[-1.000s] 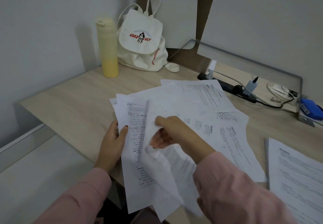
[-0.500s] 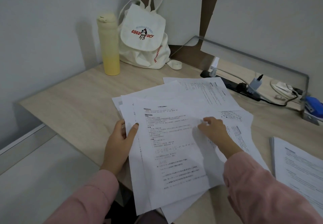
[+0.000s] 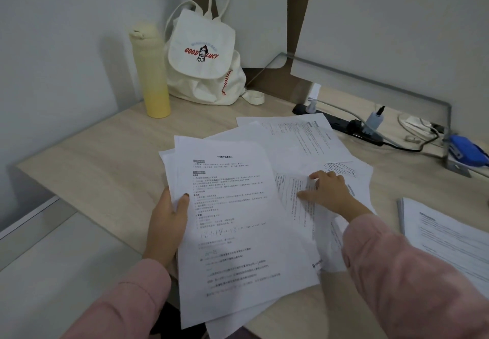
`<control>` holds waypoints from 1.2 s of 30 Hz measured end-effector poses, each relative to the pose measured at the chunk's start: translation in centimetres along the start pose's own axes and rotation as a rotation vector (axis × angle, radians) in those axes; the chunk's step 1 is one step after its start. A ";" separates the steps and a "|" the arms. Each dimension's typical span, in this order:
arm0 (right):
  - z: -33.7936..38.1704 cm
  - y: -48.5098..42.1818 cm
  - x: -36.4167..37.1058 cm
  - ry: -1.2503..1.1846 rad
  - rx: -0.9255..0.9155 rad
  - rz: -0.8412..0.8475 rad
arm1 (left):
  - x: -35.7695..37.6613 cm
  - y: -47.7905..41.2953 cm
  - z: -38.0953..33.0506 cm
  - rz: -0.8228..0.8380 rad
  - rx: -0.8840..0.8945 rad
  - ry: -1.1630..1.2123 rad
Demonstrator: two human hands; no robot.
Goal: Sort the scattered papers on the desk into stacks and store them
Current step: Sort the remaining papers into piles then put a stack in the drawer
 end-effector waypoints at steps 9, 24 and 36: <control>-0.3 -0.5 -0.8 0.021 -0.007 0.080 | -0.1 0.2 -0.3 -0.022 0.009 -0.002; -1.7 -0.7 -1.0 -0.037 0.119 0.057 | -0.5 0.3 0.3 -0.034 -0.021 0.003; -3.6 1.9 -1.1 -0.940 0.132 -0.079 | -0.1 -0.2 0.4 -0.020 -0.038 -0.015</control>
Point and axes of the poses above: each hand's wrist, its own y-axis away from the middle knuckle, its own x-axis out of the palm, z = x × y, the point moved 7 cm from there along -y, towards the middle knuckle, and after that the axes turned 3 degrees about x, right-handed, at the moved point
